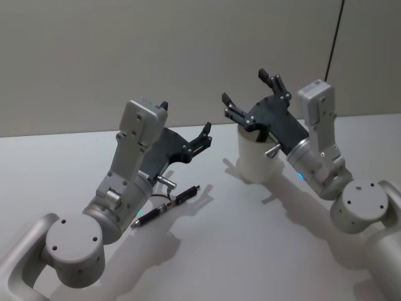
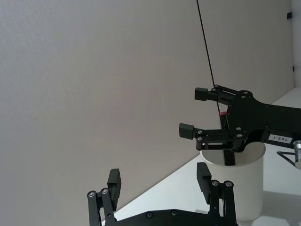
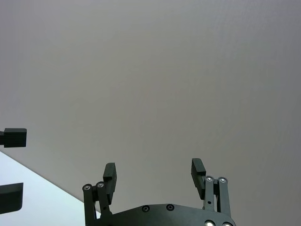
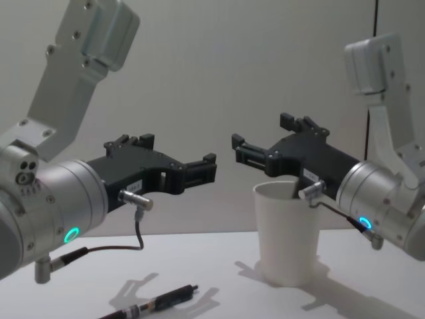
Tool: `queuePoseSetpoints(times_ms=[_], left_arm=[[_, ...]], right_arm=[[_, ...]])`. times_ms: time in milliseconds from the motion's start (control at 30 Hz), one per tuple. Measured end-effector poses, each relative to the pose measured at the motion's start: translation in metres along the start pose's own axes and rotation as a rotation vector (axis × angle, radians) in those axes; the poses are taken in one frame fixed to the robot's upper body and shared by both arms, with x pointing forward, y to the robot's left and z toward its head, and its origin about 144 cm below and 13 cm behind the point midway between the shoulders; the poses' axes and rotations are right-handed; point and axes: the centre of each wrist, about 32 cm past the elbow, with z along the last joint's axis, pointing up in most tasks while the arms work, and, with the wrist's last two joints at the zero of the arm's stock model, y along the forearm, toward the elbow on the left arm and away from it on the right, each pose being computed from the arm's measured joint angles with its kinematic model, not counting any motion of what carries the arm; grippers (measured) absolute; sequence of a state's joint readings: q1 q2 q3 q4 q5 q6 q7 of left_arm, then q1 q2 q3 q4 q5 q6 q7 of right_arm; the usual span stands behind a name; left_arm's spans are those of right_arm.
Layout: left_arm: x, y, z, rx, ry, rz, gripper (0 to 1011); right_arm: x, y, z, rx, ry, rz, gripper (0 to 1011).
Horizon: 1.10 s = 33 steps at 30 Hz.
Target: Place the pen into the pen holder.
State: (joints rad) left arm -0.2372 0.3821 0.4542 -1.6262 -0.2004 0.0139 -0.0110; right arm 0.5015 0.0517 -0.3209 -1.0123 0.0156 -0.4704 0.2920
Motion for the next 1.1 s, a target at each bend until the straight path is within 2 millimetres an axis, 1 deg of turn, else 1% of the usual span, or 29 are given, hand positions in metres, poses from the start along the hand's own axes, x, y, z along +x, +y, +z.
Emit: queuePoseSetpoints(times_ms=[33, 200, 433, 833, 1100], left_arm=[[0.000, 0.000, 0.000, 0.000, 0.000, 0.000, 1001], [0.000, 0.000, 0.000, 0.000, 0.000, 0.000, 1001], [0.000, 0.000, 0.000, 0.000, 0.000, 0.000, 1001], [0.000, 0.000, 0.000, 0.000, 0.000, 0.000, 1001], [0.000, 0.000, 0.000, 0.000, 0.000, 0.000, 1001]], right_arm=[[0.000, 0.000, 0.001, 0.001, 0.001, -0.001, 1000], [0.003, -0.002, 0.006, 0.008, 0.016, -0.013, 1001], [0.011, -0.009, 0.018, 0.014, 0.041, -0.038, 1001], [0.018, -0.032, 0.040, 0.011, 0.079, -0.090, 1001], [0.018, -0.035, 0.041, 0.003, 0.084, -0.097, 1001]])
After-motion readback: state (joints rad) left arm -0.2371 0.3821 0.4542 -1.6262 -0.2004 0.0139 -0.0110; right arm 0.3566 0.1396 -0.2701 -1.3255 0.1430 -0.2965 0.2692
